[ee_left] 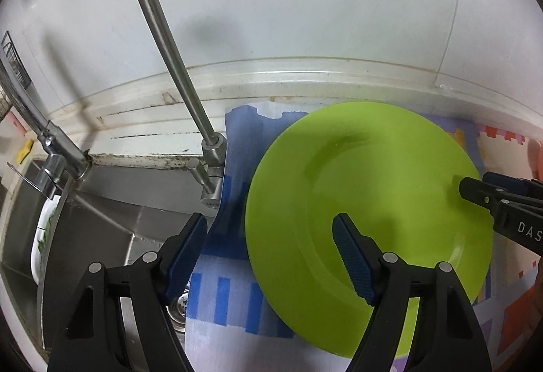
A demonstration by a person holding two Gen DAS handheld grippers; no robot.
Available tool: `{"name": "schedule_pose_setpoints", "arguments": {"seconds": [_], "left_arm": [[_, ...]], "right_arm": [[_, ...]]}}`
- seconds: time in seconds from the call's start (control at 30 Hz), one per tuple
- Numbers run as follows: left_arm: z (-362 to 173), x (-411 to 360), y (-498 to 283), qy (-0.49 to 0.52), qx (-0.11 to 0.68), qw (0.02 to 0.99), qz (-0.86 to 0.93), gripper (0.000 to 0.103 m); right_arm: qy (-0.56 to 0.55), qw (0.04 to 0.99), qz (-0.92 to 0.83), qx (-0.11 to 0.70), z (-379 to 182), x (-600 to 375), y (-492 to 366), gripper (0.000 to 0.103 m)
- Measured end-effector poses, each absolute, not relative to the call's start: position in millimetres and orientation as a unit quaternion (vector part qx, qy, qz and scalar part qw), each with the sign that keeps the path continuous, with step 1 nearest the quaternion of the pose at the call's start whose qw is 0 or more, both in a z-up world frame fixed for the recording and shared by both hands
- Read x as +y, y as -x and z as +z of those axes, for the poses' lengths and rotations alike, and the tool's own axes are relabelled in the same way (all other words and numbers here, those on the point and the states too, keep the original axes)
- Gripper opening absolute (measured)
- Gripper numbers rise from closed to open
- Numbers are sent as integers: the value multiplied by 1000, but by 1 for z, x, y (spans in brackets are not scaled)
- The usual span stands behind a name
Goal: Organize plates and bowls
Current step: 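Move both grippers to the lime-green plate rim and close them, then lift the lime-green plate with both grippers and carry it toward the blue plate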
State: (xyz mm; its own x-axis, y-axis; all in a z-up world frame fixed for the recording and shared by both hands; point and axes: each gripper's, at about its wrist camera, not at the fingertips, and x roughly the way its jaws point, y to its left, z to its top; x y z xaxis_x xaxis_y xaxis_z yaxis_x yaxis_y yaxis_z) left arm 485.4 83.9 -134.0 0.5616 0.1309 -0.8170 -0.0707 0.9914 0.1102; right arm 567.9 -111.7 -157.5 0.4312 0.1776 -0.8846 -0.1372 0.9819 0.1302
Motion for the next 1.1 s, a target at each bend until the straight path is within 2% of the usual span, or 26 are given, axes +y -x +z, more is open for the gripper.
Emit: {"name": "schedule_pose_setpoints", "arguments": {"seconds": [0.3,0.57,0.63,1.1], "left_arm": [[-143,87,-493,-26,476,877,59,67],[-150,91,-499,-6,490,870,47,51],[-150,90,-500,-3,493,869,38,43],[-138,86,-489,4,490,870,51,39]], "right_arm": [[-20,841,102,532,-167,-107,-574,46],[-14,842,108,529,-168,-100,-579,42],[-17,841,110,530,-167,-104,-578,41],[-18,843,104,527,-156,-102,-565,40]]}}
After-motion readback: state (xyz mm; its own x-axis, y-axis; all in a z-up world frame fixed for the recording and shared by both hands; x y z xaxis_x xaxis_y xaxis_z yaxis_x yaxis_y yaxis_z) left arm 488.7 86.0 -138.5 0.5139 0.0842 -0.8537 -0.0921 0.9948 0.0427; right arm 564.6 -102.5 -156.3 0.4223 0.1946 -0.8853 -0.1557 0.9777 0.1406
